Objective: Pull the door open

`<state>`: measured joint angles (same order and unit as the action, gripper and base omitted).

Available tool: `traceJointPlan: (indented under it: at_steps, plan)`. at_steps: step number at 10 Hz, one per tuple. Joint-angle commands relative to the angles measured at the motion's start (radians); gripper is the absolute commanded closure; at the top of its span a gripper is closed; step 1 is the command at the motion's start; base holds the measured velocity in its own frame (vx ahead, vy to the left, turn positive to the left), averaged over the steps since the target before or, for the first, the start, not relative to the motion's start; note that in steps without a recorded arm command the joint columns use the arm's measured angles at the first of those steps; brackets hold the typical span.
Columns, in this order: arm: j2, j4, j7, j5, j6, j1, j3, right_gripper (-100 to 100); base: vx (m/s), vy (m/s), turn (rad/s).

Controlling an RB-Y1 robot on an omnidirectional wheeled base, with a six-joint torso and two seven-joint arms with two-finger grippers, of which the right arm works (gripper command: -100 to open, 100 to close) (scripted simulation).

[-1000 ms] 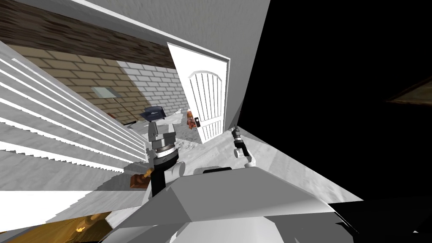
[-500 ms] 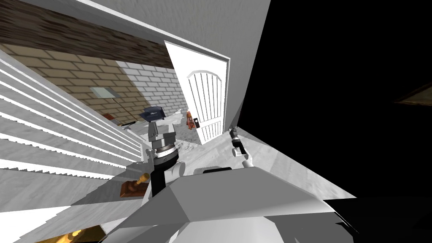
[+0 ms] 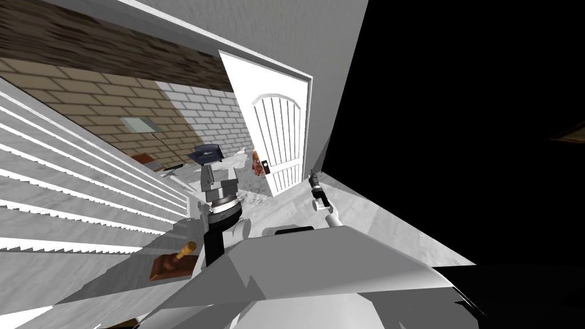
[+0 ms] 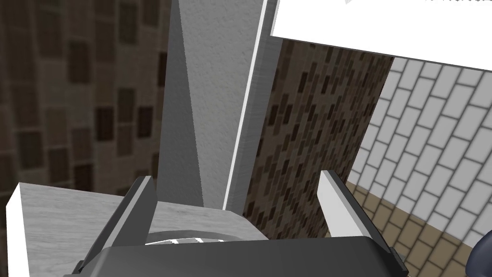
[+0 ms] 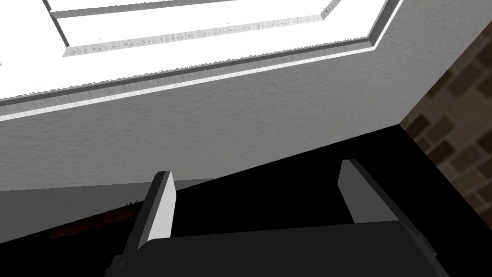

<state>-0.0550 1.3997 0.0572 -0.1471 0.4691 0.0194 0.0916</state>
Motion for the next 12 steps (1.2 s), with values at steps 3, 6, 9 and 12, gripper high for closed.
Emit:
traceJointPlan:
  at_steps: [3, 6, 9, 12]
  plan:
    - [0.003, -0.080, 0.003, -0.003, -0.002, 0.050, 0.011, -100, 0.057, -0.011, 0.010]
    - [0.007, -0.130, 0.006, -0.004, -0.004, 0.081, 0.017, -100, 0.051, 0.001, 0.011]
    - [0.012, -0.195, 0.009, -0.007, -0.006, 0.122, 0.026, -100, 0.055, 0.003, 0.015]
    - [0.018, -0.258, 0.012, -0.009, -0.008, 0.162, 0.035, -100, 0.062, 0.012, 0.024]
